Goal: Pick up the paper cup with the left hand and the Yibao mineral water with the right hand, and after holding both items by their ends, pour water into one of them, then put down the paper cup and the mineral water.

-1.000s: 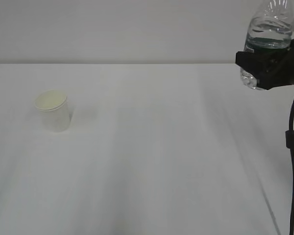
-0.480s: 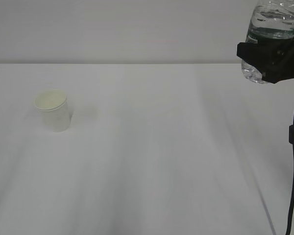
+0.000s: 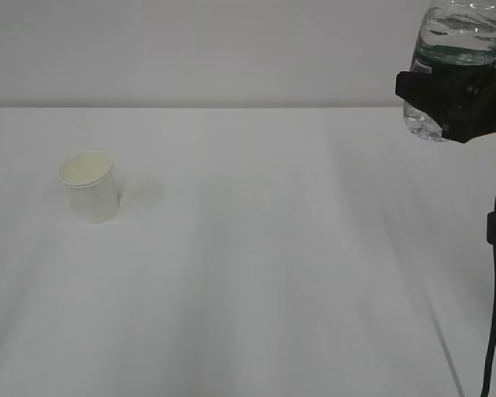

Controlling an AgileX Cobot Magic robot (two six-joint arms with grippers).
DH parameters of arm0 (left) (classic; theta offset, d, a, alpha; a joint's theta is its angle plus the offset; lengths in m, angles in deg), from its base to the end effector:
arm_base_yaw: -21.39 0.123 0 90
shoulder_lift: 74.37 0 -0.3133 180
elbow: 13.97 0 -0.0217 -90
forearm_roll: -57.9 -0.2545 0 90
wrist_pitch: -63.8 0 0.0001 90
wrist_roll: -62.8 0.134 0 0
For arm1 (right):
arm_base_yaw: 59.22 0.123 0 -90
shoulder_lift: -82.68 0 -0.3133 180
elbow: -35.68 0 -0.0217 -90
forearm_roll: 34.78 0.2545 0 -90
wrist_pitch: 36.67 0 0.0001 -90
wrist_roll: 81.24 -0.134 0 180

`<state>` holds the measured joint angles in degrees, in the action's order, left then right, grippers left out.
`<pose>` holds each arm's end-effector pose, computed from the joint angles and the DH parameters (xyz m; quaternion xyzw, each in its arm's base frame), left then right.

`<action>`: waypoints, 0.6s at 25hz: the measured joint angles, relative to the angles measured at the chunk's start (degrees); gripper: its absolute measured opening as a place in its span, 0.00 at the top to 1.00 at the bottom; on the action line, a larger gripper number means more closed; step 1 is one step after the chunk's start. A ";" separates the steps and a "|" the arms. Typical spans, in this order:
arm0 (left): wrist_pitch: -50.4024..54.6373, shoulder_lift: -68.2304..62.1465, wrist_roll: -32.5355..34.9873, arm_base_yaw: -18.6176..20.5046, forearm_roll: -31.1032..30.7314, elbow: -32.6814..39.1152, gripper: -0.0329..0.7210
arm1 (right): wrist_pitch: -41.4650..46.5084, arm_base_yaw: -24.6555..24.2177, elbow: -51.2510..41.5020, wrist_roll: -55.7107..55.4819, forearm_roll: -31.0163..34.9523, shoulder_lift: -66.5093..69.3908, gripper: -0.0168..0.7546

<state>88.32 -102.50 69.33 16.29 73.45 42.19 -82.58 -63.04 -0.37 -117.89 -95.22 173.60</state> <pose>0.0997 -0.0239 0.2764 0.0146 0.8084 -0.1101 0.5781 0.3293 0.0619 0.2823 -0.2771 0.7006 0.1556 0.6388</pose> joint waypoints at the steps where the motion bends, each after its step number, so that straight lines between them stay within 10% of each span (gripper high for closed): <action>1: -0.51 -0.79 0.00 0.00 -0.12 0.27 0.17 | 0.00 0.00 0.00 0.00 -0.11 0.00 0.46; 15: -9.15 -12.72 2.30 0.00 -0.33 0.37 0.05 | -0.13 0.00 0.00 -0.21 -0.72 0.00 0.46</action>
<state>79.16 -115.22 71.63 16.29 73.12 42.57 -82.71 -63.04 -0.37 -118.10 -95.93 173.60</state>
